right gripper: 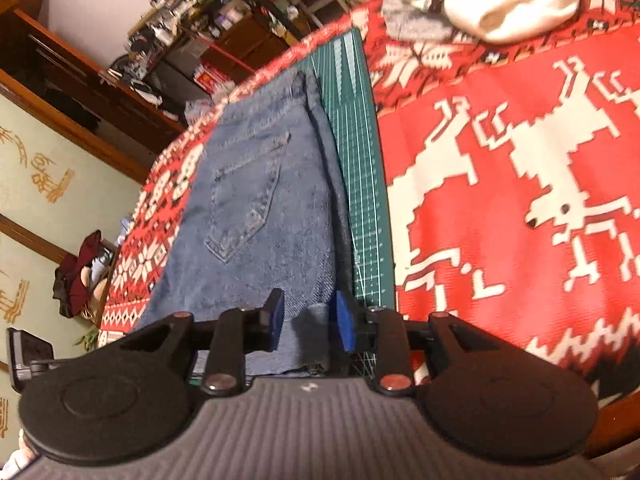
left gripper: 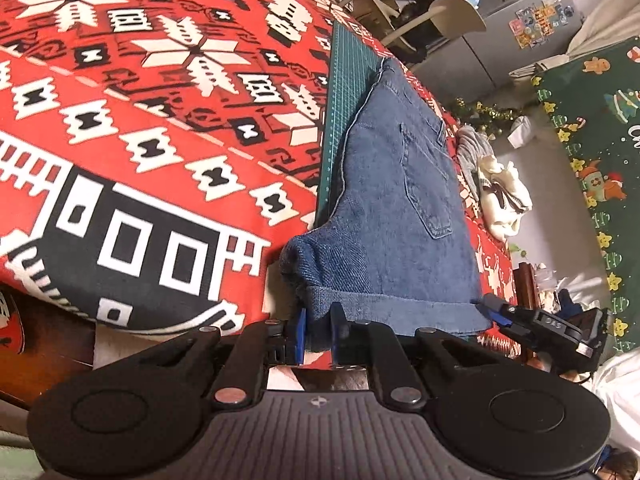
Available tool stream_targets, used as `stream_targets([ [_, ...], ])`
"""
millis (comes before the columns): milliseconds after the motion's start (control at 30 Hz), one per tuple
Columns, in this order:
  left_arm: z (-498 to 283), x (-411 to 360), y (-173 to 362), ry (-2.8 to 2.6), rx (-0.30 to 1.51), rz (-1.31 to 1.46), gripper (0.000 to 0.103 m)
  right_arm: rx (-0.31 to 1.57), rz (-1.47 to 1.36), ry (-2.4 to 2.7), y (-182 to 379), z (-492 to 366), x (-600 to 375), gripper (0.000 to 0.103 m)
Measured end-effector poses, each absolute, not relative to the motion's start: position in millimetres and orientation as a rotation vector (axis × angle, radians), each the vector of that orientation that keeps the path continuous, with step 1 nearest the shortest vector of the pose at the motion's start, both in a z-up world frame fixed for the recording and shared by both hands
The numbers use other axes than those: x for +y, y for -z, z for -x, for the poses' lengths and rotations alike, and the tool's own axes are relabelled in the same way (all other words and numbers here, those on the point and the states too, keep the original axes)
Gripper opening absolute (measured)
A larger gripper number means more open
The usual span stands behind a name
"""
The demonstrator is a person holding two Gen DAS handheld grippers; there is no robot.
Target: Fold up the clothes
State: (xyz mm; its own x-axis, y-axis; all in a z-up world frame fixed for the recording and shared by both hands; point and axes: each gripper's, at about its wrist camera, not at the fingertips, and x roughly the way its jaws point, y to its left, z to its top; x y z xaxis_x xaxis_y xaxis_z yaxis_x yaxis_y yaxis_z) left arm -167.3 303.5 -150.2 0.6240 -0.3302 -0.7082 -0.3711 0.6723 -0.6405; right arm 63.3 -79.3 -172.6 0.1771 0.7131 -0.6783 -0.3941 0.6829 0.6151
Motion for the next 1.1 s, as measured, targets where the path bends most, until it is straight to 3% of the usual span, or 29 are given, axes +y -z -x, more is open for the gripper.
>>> stream_targets([
  [33, 166, 304, 149, -0.030, 0.928, 0.860, 0.011, 1.164, -0.327, -0.804, 176, -65, -76, 0.029],
  [67, 165, 305, 148, -0.033, 0.928, 0.854, 0.011, 1.166, -0.321, -0.799, 178, -66, -73, 0.015],
  [100, 165, 305, 148, -0.033, 0.929, 0.849, 0.011, 1.169, -0.307, -0.791, 178, -65, -71, 0.010],
  [300, 156, 305, 143, -0.027, 0.929, 0.799, 0.011, 1.146, -0.257, -0.755, 169, -44, -71, 0.007],
  [533, 154, 311, 151, -0.015, 0.929, 0.821, 0.011, 1.144, -0.283, -0.728, 166, -13, -82, 0.009],
  [833, 166, 315, 139, -0.041, 0.915, 0.810, 0.015, 1.008, -0.208, -0.713, 120, -44, -89, 0.028],
  [900, 166, 320, 127, -0.065, 0.894, 0.758, 0.018, 0.984, -0.179, -0.713, 110, -59, -83, 0.028],
  [967, 161, 325, 114, -0.062, 0.875, 0.711, 0.032, 0.967, -0.165, -0.707, 103, -77, -76, 0.028],
  [1100, 125, 329, 96, -0.021, 0.849, 0.635, 0.032, 0.956, -0.185, -0.693, 102, -118, -54, 0.028],
])
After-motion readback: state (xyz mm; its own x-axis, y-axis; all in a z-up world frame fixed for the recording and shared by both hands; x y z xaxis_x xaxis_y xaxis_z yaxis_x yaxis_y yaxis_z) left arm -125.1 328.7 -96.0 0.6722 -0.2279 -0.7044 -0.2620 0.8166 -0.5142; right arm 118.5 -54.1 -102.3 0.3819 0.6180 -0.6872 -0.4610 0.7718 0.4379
